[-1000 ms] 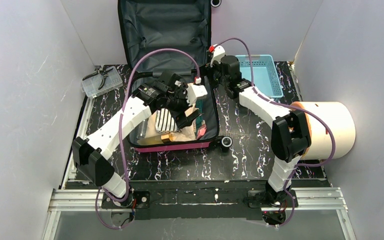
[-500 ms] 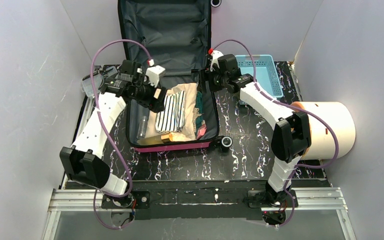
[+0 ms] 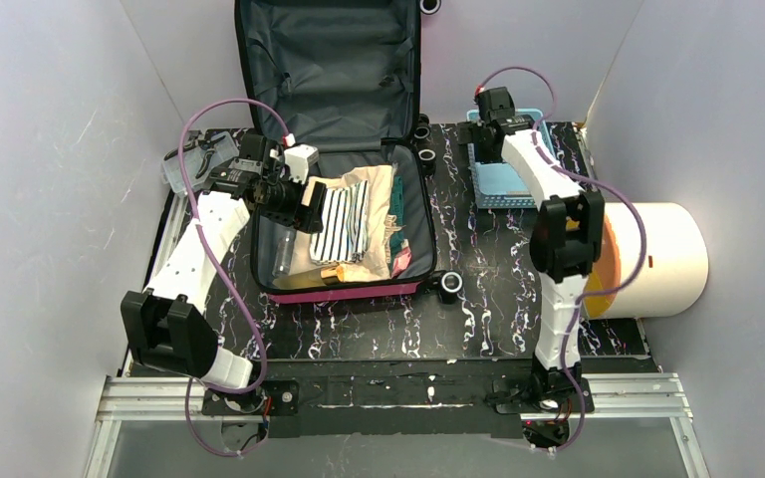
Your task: Open, take out, and arrange the luggage
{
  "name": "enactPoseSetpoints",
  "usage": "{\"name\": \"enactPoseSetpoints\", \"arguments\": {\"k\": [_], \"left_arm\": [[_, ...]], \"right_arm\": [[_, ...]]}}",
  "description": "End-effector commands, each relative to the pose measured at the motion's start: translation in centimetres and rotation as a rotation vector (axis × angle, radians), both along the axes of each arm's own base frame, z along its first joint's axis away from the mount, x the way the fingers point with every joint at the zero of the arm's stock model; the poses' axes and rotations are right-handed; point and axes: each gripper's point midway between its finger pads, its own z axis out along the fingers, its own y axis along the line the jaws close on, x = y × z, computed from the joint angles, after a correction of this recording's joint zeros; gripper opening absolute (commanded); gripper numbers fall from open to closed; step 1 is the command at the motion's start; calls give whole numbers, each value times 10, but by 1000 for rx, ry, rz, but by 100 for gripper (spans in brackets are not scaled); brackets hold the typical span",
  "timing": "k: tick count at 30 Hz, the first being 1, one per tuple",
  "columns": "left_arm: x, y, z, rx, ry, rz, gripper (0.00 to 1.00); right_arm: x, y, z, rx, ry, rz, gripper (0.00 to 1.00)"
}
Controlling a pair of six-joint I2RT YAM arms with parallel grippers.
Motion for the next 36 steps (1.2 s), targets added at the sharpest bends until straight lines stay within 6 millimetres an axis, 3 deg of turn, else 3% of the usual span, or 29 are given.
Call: {"name": "enactPoseSetpoints", "arguments": {"k": [1, 4, 6, 7, 11, 14, 17, 23, 26, 30, 36], "left_arm": [[-1, 2, 2, 3, -8, -15, 79], [-3, 3, -1, 7, 5, -21, 79], [-3, 3, -1, 4, 6, -23, 79], [-3, 3, -2, 3, 10, -22, 79], [-4, 3, -2, -3, 12, -26, 80], [-5, 1, -2, -13, 15, -30, 80], [-5, 0, -2, -18, 20, -29, 80], [-8, 0, 0, -24, 16, -30, 80], [-9, -1, 1, -30, 19, -31, 80], [-11, -3, 1, -43, 24, -37, 80], [-14, -3, 1, -48, 31, -34, 81]], "right_arm": [[16, -23, -37, -86, 115, -24, 98], [26, -13, -54, -31, 137, -9, 92], [28, -8, -62, -8, 144, -8, 80], [26, -7, -66, -1, 156, -10, 72], [9, 4, -71, 51, 203, -9, 22], [-7, 21, -66, 53, 209, 19, 3], [-33, 40, -63, 32, 230, 48, 1], [-79, 55, -62, 48, 215, -9, 1], [-93, 68, -56, 81, 173, -25, 1], [-109, 62, -49, 30, 131, -92, 1], [-124, 54, -65, 30, 127, -98, 1]]}}
